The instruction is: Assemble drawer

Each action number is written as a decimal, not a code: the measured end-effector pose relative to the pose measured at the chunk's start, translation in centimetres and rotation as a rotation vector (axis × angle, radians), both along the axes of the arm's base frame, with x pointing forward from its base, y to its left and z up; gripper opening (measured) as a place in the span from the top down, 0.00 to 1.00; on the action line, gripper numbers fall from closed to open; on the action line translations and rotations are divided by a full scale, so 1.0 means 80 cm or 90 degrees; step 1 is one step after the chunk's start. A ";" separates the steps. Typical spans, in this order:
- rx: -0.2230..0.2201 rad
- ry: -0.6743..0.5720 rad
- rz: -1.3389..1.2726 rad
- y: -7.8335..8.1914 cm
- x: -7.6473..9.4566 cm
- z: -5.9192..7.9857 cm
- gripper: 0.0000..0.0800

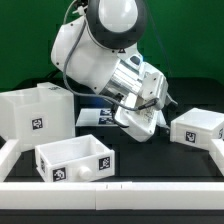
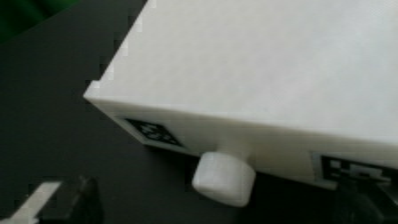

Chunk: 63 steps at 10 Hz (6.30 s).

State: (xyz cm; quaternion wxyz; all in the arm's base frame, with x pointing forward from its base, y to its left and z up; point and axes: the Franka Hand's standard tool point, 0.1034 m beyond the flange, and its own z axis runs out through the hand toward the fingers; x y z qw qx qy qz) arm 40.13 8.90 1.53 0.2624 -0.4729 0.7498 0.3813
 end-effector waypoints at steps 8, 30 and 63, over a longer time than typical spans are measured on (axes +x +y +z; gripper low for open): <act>-0.036 0.044 0.028 0.020 0.004 -0.002 0.19; -0.062 -0.014 0.132 0.038 0.008 0.000 0.19; -0.241 -0.036 -0.013 0.042 0.031 -0.012 0.79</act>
Offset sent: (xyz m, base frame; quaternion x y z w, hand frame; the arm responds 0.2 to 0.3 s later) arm 0.0079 0.0092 -0.0035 -0.0232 0.0433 -0.1034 0.9934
